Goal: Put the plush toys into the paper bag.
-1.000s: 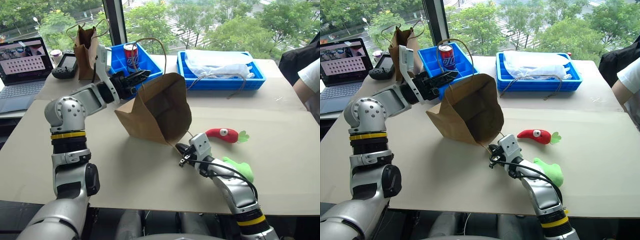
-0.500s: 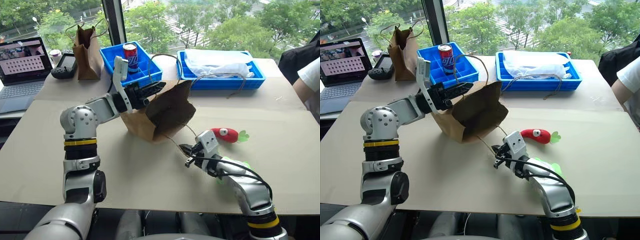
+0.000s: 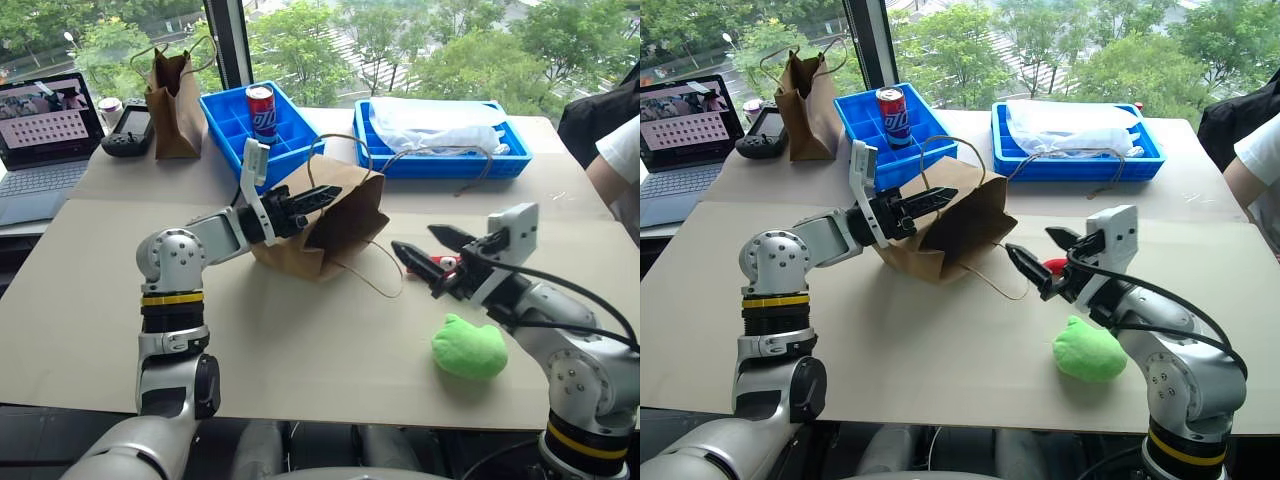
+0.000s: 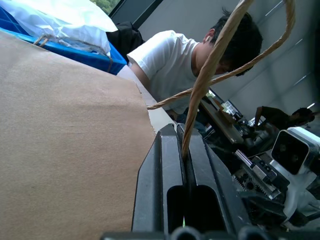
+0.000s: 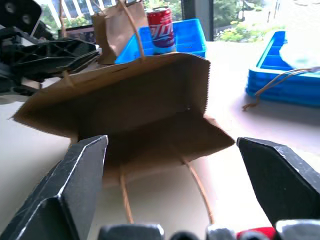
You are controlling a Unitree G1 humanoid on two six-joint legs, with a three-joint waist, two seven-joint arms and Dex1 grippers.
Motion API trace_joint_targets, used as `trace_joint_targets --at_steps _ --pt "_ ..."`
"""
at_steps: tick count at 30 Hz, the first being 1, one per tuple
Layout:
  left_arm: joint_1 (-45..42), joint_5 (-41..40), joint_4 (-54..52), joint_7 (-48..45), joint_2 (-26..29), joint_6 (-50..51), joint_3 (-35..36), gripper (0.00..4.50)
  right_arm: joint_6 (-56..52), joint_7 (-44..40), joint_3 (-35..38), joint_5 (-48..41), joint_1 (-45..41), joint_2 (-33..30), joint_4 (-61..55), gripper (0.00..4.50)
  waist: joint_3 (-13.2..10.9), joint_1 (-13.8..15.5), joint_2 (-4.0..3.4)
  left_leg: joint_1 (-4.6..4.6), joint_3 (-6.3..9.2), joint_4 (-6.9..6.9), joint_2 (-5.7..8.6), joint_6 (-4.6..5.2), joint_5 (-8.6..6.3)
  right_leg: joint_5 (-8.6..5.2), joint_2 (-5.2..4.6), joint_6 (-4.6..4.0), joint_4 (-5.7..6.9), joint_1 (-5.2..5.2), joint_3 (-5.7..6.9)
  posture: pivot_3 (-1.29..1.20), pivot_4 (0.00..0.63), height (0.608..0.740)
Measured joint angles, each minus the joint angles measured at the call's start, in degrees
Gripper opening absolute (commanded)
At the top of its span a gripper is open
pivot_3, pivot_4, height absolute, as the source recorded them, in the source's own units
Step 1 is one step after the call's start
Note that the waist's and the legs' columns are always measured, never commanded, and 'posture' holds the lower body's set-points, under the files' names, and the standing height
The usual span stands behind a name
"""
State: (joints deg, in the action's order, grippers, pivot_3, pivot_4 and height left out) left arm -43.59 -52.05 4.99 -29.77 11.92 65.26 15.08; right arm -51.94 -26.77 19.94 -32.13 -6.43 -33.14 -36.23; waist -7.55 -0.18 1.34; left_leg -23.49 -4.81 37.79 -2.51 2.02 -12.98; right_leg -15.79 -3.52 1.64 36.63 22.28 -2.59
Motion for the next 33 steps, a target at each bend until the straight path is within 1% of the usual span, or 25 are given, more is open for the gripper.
trace_joint_targets --at_steps 1,2,4,5,10,14,15,17,19,22,27,33 --pt "0.21 -0.09 0.00 0.49 0.05 0.07 0.50 0.00 2.23 -1.04 -0.53 3.29 1.64 -4.40 3.53 4.48 0.00 -0.02 0.00 -0.02 -0.03 0.00 0.04 0.03 -0.02 0.00 -0.01 0.01 -0.05 0.00 -0.05 0.00 0.150 0.724" --pt "0.24 -0.15 0.00 0.73 0.07 0.11 0.63 0.00 3.95 -1.60 -0.76 5.94 1.76 -6.88 7.77 4.48 -0.01 -0.06 0.02 -0.04 -0.05 0.00 0.13 0.03 -0.01 0.00 0.00 0.01 -0.13 0.00 -0.06 0.00 0.150 0.724" --pt "0.26 -0.25 -0.01 0.78 0.04 0.19 0.41 0.00 7.52 -2.68 -1.48 8.88 0.13 -8.51 15.36 4.48 -0.01 -0.45 0.02 -0.01 -0.04 0.00 0.12 0.03 -0.01 0.00 0.06 0.01 -0.11 0.00 -0.09 0.00 0.150 0.724" --pt "0.25 -0.37 -0.01 0.77 -0.09 0.21 0.15 0.00 9.63 -3.47 -3.08 10.40 -1.17 -9.36 19.55 4.48 -0.02 -0.67 0.02 0.03 -0.04 -0.01 0.11 0.03 -0.01 0.00 0.10 0.00 -0.06 0.01 -0.14 0.00 0.150 0.724" --pt "0.24 -0.45 -0.11 0.49 0.05 0.19 -0.70 0.00 19.22 -6.51 -11.42 17.54 -8.60 -9.35 38.77 4.48 -0.08 -0.96 -0.04 0.11 -0.03 -0.05 0.07 0.01 0.00 -0.01 0.18 -0.03 0.07 0.03 -0.20 0.00 0.150 0.724" --pt "0.37 -0.89 -0.67 0.50 0.66 0.18 -0.69 0.00 22.53 -8.89 -12.88 18.50 -11.30 -8.68 43.73 4.48 -0.08 -0.81 -0.04 0.09 -0.05 -0.04 0.06 0.00 0.00 -0.01 0.13 -0.01 0.03 0.00 -0.21 0.00 0.150 0.724" --pt "0.47 -0.95 -0.88 0.50 0.79 0.18 -0.69 0.00 22.77 -9.18 -13.07 18.64 -11.42 -8.56 44.13 3.98 -0.08 -0.77 -0.04 0.10 -0.05 -0.04 0.01 0.00 0.00 -0.01 0.11 -0.01 0.04 -0.01 -0.20 0.00 0.150 0.724" --pt "0.81 -1.00 -1.17 0.43 1.33 0.18 -0.81 0.00 23.47 -9.21 -13.46 19.18 -11.46 -8.04 44.82 3.47 -0.08 -0.78 -0.04 0.12 -0.06 -0.04 0.00 -0.01 0.01 -0.01 0.11 -0.01 0.05 -0.01 -0.21 0.00 0.150 0.724" --pt "0.85 -1.04 -1.30 0.24 1.44 0.18 -1.40 0.00 23.92 -9.01 -13.49 19.66 -11.42 -7.31 44.80 2.70 -0.08 -0.74 -0.04 0.14 -0.06 -0.04 -0.01 -0.09 0.06 -0.01 0.11 -0.01 0.06 -0.03 -0.20 0.00 0.150 0.724" --pt "0.83 -1.37 -1.43 0.06 1.39 0.18 -1.73 0.00 23.57 -9.24 -13.53 19.63 -10.76 -7.03 43.95 1.75 -0.08 -0.66 -0.04 0.18 -0.05 -0.04 -0.02 -0.19 0.12 0.00 0.10 -0.01 0.11 -0.05 -0.20 0.00 0.150 0.724" --pt "0.78 -2.02 -1.49 -2.06 1.88 0.68 -3.19 0.00 20.18 -10.45 -12.89 18.23 -7.76 -7.07 38.19 0.02 -0.08 -0.60 -0.04 0.16 -0.04 -0.05 -0.02 -0.20 0.12 -0.01 0.10 -0.01 0.11 -0.04 -0.19 0.00 0.150 0.724" --pt "1.81 -2.25 -2.22 -3.15 1.86 1.55 -4.90 0.00 15.54 -10.46 -8.80 14.92 -4.12 -7.27 32.30 0.02 -0.09 -0.50 -0.05 0.10 -0.04 -0.07 -0.03 -0.20 0.12 -0.01 0.10 -0.01 0.07 -0.01 -0.18 0.00 0.150 0.724"
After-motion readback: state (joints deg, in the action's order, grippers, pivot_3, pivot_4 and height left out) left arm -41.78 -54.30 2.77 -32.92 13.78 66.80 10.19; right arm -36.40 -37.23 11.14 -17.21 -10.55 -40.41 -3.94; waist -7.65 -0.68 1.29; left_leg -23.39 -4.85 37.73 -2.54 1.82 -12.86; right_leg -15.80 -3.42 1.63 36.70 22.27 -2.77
